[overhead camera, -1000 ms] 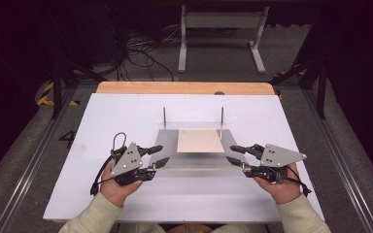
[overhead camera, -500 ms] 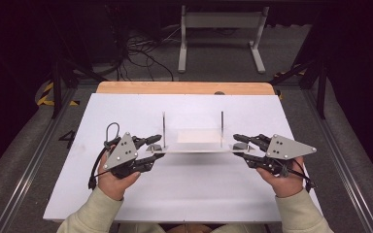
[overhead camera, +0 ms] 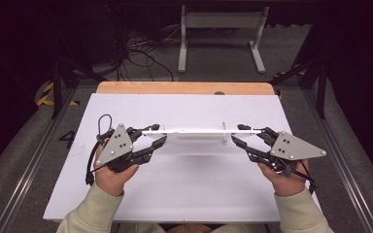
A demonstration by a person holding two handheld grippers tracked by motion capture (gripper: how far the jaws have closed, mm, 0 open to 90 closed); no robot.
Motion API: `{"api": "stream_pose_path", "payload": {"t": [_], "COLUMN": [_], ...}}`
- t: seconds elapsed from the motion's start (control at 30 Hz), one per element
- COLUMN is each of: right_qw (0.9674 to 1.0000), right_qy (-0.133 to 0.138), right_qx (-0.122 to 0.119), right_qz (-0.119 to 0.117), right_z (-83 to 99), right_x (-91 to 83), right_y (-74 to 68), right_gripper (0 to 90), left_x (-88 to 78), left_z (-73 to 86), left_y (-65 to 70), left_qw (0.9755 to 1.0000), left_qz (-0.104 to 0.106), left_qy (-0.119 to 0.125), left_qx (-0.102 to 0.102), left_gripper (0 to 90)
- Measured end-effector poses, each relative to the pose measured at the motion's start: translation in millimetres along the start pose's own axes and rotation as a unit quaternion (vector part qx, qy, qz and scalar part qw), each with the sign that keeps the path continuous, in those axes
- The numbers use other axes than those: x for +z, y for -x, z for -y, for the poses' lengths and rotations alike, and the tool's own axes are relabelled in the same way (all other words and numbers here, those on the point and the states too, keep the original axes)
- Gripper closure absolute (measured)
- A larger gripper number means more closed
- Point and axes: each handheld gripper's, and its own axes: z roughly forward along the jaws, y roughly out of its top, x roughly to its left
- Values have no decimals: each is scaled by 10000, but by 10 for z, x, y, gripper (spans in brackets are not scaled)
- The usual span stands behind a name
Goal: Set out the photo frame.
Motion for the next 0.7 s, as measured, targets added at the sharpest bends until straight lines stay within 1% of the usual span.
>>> {"api": "stream_pose_path", "payload": {"t": [0.1,0.17,0.27,0.43,0.5,0.53,0.57,0.7], "right_qw": [10000,10000,9999,9999,9999,9999,9999,9999], "right_qy": [20,42,44,81,123,126,116,155], "right_qx": [-4,-30,-41,-25,-43,-46,2,9], "right_qz": [49,71,92,79,40,48,29,13], "right_z": [-53,-84,-128,-185,-226,-249,-269,-311], "right_x": [-10,-23,-39,-66,-83,-93,-104,-131], "right_y": [-15,-20,-38,-70,-91,-105,-110,-123], "right_gripper": [625,623,622,622,620,619,619,618], "left_x": [-27,-47,-62,-109,-134,-148,-162,-219], "left_z": [-47,-75,-90,-134,-162,-174,-186,-248], "left_y": [9,17,18,19,28,30,36,68], "left_qw": [10000,10000,10000,9999,9999,9999,9998,9999], "left_qz": [-44,-75,-75,-39,26,47,70,38], "left_qy": [18,18,37,92,98,114,147,158], "left_qx": [11,60,42,-41,-104,-100,-118,-58], "left_gripper": [604,606,605,601,600,600,601,605]}}
